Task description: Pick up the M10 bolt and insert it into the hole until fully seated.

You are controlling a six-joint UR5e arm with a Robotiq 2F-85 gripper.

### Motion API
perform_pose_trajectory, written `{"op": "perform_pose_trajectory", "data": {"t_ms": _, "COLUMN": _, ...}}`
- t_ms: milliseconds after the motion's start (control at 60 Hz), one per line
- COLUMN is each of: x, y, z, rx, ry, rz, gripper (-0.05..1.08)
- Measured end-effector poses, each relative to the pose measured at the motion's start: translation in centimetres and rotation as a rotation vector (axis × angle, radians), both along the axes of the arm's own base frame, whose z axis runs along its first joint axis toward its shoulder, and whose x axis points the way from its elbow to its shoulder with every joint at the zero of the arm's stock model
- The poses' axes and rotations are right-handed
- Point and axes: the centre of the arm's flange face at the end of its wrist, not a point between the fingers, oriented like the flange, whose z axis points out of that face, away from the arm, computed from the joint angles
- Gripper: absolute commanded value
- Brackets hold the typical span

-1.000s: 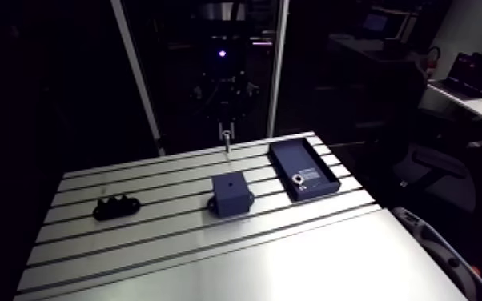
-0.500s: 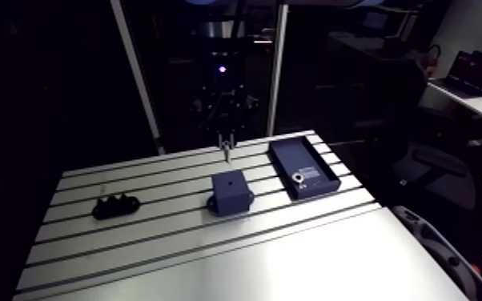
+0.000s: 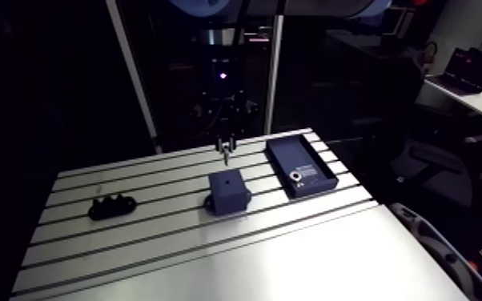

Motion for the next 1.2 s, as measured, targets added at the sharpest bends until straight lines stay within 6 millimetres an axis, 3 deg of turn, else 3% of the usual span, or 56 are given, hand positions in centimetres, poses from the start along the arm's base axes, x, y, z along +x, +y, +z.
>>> {"op": "perform_pose_trajectory", "data": {"t_ms": 1200, "x": 0.6, "y": 0.4, "z": -1.9, "rx": -0.029, "ry": -0.025, "rz": -0.01, "gripper": 1.08}}
